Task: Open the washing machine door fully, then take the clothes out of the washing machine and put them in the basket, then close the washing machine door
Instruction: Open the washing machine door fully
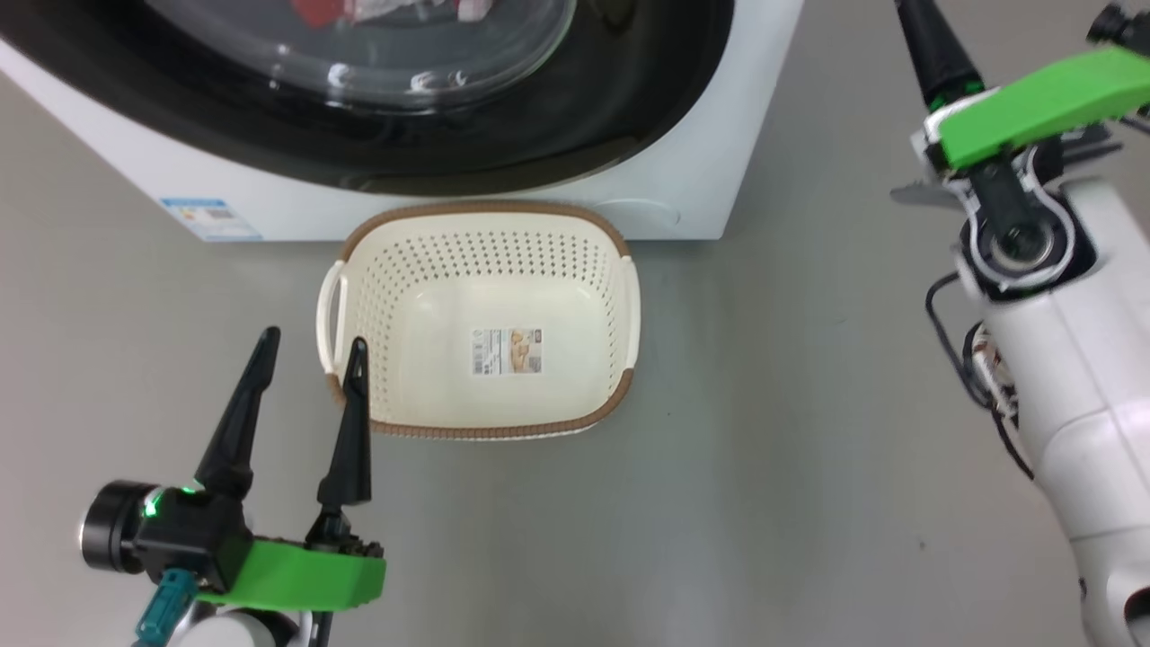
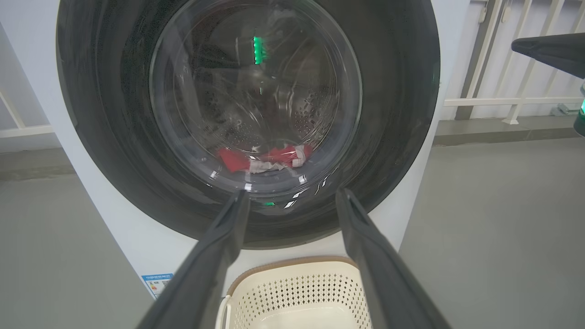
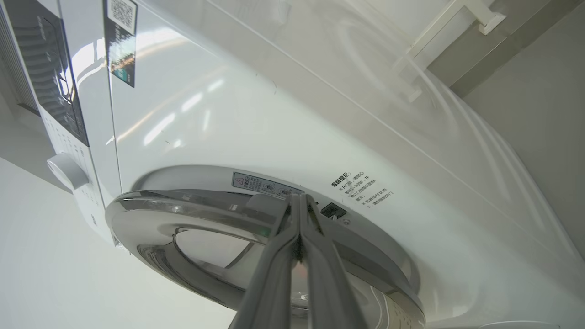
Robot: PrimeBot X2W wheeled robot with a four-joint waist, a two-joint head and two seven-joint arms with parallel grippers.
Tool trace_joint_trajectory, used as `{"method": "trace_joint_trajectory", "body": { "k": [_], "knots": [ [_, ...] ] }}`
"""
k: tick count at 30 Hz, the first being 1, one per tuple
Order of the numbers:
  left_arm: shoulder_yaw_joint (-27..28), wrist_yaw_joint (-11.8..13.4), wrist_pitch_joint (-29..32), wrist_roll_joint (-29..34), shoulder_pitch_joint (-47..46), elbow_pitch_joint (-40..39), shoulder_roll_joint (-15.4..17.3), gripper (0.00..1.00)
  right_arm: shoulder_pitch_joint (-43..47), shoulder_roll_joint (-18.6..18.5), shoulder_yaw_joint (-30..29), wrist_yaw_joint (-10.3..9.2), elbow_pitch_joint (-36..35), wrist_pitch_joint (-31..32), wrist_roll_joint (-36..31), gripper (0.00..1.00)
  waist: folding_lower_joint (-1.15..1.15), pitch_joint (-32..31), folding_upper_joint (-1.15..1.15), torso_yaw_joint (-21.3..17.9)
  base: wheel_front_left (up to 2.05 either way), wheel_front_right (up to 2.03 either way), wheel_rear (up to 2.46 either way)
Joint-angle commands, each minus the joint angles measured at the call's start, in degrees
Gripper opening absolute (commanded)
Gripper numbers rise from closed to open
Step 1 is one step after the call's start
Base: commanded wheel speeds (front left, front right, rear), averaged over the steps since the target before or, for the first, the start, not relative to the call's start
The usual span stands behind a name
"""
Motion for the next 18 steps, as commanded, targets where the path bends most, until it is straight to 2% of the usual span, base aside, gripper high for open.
{"method": "trace_joint_trajectory", "body": {
  "k": [1,7,18],
  "knots": [
    [1.51,0.08,-0.68,0.21,-1.64,-1.76,0.69,1.00,-2.11,0.19,0.10,-0.03,-0.79,1.75,2.27,0.00,0.00,2.48,0.00,2.18,0.00,0.00,0.00],
    [0.91,0.09,-0.68,-0.56,-3.26,-2.41,0.69,1.00,-9.18,-0.87,-0.41,-0.03,3.31,11.64,9.63,0.00,0.00,5.72,0.00,4.22,0.00,0.00,0.00],
    [-0.08,-0.19,-0.68,-2.75,-4.79,-2.32,0.68,1.00,-15.98,-1.87,-1.98,-0.03,6.76,21.04,14.42,0.00,0.00,9.30,0.00,6.78,0.00,0.00,0.00]
  ]
}}
